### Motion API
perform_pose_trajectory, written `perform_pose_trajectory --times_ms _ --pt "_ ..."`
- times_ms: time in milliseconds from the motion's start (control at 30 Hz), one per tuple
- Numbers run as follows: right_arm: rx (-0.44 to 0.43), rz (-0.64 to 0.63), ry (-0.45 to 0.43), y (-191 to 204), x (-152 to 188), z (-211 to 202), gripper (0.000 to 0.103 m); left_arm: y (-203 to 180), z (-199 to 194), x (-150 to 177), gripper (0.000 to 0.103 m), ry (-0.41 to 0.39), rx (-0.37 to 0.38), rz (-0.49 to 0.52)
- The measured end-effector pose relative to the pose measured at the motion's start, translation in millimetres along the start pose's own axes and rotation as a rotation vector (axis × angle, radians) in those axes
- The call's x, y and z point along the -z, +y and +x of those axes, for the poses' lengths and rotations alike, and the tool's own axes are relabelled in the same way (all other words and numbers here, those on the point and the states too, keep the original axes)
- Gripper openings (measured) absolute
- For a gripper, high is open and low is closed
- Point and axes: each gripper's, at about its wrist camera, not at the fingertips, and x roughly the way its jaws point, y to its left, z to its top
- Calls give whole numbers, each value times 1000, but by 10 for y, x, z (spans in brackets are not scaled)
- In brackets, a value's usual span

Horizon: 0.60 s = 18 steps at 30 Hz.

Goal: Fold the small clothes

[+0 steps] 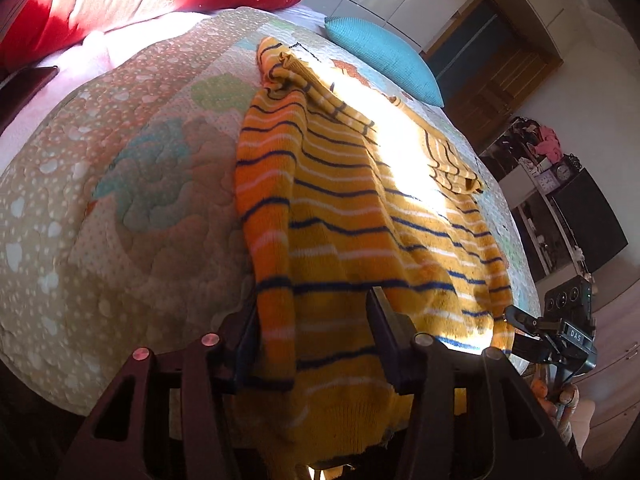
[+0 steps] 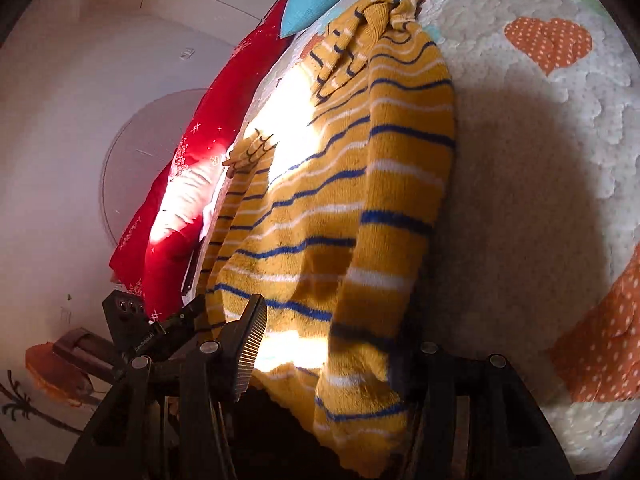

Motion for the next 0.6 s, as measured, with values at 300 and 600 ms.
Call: perform_pose_trajectory --times_ms 300,600 --pt "-17 17 87 -39 491 88 57 27 15 325 50 44 83 -46" --pt "34 27 36 73 439 -37 11 16 -311 154 7 4 32 -102"
